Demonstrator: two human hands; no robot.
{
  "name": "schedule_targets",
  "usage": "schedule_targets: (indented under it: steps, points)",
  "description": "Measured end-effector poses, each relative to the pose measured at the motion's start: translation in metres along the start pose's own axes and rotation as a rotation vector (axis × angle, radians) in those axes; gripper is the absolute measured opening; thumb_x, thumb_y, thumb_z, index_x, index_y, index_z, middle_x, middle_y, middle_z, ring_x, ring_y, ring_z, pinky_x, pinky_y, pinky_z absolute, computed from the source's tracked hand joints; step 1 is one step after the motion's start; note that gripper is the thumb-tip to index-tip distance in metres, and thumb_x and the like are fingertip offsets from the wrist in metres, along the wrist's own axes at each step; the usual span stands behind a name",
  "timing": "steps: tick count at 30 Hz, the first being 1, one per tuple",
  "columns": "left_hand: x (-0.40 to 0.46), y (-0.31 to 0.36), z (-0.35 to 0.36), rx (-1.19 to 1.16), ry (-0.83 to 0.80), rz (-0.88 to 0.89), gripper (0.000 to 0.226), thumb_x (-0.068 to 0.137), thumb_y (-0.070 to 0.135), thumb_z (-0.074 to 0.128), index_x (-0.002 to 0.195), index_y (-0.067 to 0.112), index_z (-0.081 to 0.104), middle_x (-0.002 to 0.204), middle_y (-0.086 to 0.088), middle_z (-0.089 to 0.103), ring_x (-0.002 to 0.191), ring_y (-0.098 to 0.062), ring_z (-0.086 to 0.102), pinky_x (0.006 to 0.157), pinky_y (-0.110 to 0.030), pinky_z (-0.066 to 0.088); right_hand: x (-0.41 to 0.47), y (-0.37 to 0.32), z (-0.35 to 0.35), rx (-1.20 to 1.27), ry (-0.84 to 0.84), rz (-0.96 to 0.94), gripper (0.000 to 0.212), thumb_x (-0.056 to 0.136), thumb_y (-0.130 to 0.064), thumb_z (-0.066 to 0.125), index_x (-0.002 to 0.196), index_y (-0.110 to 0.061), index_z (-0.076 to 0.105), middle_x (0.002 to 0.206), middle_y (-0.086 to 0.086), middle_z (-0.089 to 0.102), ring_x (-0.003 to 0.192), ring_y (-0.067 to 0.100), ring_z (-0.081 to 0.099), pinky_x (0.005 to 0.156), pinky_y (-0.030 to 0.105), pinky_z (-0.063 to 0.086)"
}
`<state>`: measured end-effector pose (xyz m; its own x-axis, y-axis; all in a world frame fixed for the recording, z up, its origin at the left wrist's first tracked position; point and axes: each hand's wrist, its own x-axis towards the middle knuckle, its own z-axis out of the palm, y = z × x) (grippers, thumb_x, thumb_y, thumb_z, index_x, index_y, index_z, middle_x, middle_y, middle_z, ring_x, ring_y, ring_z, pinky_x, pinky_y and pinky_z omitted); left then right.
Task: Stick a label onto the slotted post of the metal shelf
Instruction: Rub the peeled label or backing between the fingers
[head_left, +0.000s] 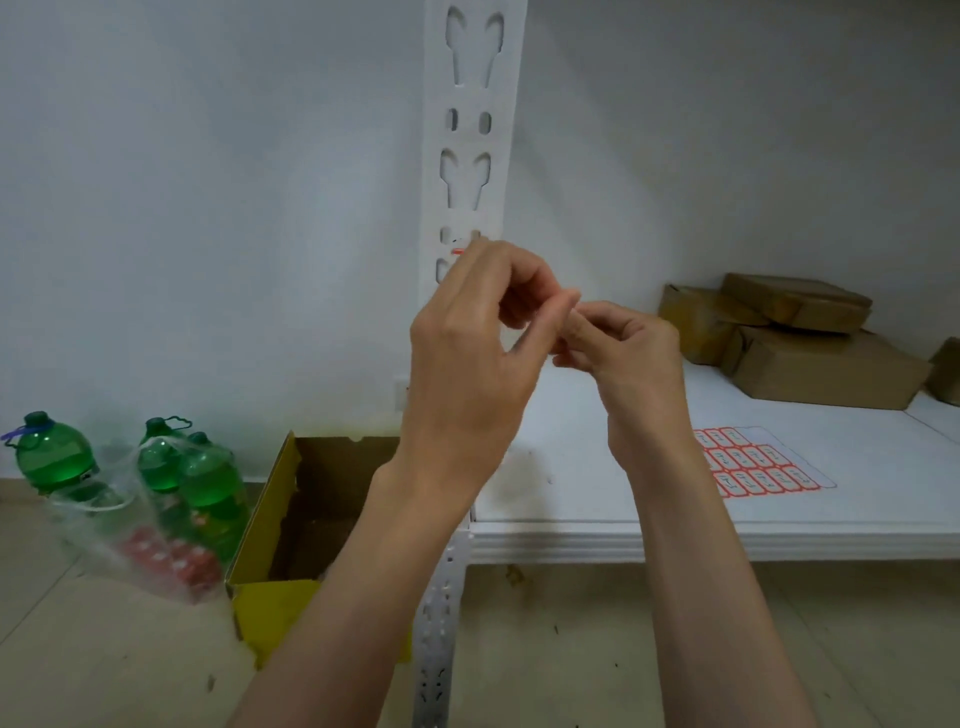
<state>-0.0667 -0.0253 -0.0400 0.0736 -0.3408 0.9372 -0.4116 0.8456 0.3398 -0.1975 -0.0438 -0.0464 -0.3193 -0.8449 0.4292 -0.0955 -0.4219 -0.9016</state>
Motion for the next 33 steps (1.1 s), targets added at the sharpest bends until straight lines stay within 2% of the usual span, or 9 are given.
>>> schedule_targets:
  steps: [4, 6, 10, 13, 16, 20, 25, 30, 33]
  points:
    - [-0.019, 0.006, 0.023, -0.02, -0.155, -0.068, 0.008, 0.088, 0.013, 0.075, 0.088, 0.008, 0.069, 0.084, 0.0, 0.066, 0.074, -0.01, 0.061, 0.071, -0.016, 0.053, 0.005, 0.027, -0.023, -0.118, -0.025, 0.107, 0.01, 0.084, -0.005, 0.07, 0.087, -0.003, 0.079, 0.085, 0.022, 0.075, 0.084, 0.037, 0.074, 0.083, 0.05, 0.061]
    - [-0.03, 0.004, 0.035, -0.022, -0.258, -0.161, 0.004, 0.09, 0.012, 0.072, 0.088, 0.011, 0.069, 0.085, 0.003, 0.066, 0.076, -0.01, 0.062, 0.071, -0.022, 0.054, 0.003, 0.038, -0.033, -0.157, -0.034, 0.167, 0.009, 0.08, -0.005, 0.071, 0.083, -0.005, 0.079, 0.083, 0.022, 0.075, 0.082, 0.038, 0.073, 0.084, 0.051, 0.061]
    - [-0.053, -0.003, 0.056, 0.077, -0.447, -0.334, 0.012, 0.095, 0.008, 0.058, 0.089, 0.016, 0.065, 0.087, 0.007, 0.063, 0.08, -0.009, 0.059, 0.067, -0.017, 0.047, -0.003, 0.06, -0.047, -0.262, -0.052, 0.291, 0.009, 0.081, -0.002, 0.071, 0.076, -0.006, 0.077, 0.08, 0.022, 0.074, 0.079, 0.037, 0.073, 0.083, 0.044, 0.062]
    - [-0.064, -0.011, 0.066, 0.158, -0.533, -0.419, 0.015, 0.099, 0.007, 0.053, 0.095, 0.014, 0.065, 0.093, 0.003, 0.064, 0.084, -0.014, 0.061, 0.071, -0.023, 0.051, -0.003, 0.076, -0.053, -0.328, -0.068, 0.328, 0.019, 0.084, -0.003, 0.072, 0.067, -0.011, 0.075, 0.066, 0.011, 0.071, 0.063, 0.024, 0.069, 0.078, 0.04, 0.063]
    - [-0.073, -0.023, 0.073, 0.213, -0.581, -0.493, 0.02, 0.1, 0.004, 0.051, 0.096, 0.015, 0.067, 0.095, 0.001, 0.066, 0.079, -0.012, 0.062, 0.071, -0.027, 0.054, -0.001, 0.084, -0.056, -0.356, -0.069, 0.337, 0.017, 0.084, -0.003, 0.074, 0.067, -0.008, 0.076, 0.065, 0.009, 0.071, 0.058, 0.016, 0.066, 0.068, 0.031, 0.061]
    - [-0.083, -0.036, 0.076, 0.273, -0.619, -0.542, 0.012, 0.097, 0.011, 0.062, 0.099, 0.015, 0.074, 0.092, -0.001, 0.072, 0.079, -0.014, 0.067, 0.07, -0.023, 0.048, -0.001, 0.094, -0.061, -0.398, -0.082, 0.404, 0.007, 0.083, -0.01, 0.08, 0.077, -0.007, 0.079, 0.076, 0.011, 0.076, 0.062, 0.016, 0.069, 0.072, 0.029, 0.062]
    - [-0.089, -0.04, 0.08, 0.275, -0.643, -0.616, 0.004, 0.089, 0.014, 0.075, 0.092, 0.014, 0.077, 0.086, -0.001, 0.074, 0.078, -0.015, 0.069, 0.074, -0.028, 0.057, 0.0, 0.104, -0.064, -0.465, -0.107, 0.456, 0.004, 0.08, -0.007, 0.082, 0.077, -0.006, 0.079, 0.078, 0.016, 0.076, 0.062, 0.019, 0.068, 0.076, 0.034, 0.063]
    - [-0.088, -0.044, 0.085, 0.299, -0.663, -0.646, 0.005, 0.091, 0.011, 0.071, 0.087, 0.014, 0.071, 0.088, -0.003, 0.07, 0.081, -0.018, 0.067, 0.071, -0.027, 0.053, 0.001, 0.105, -0.061, -0.475, -0.138, 0.469, 0.005, 0.078, -0.003, 0.081, 0.081, -0.001, 0.079, 0.079, 0.016, 0.076, 0.06, 0.018, 0.067, 0.075, 0.033, 0.063]
    - [-0.088, -0.048, 0.086, 0.325, -0.664, -0.64, 0.004, 0.094, 0.01, 0.067, 0.09, 0.012, 0.069, 0.091, -0.003, 0.068, 0.083, -0.02, 0.065, 0.071, -0.028, 0.049, 0.002, 0.105, -0.061, -0.464, -0.142, 0.459, 0.007, 0.076, 0.001, 0.082, 0.074, -0.004, 0.077, 0.075, 0.013, 0.075, 0.061, 0.018, 0.068, 0.071, 0.029, 0.062]
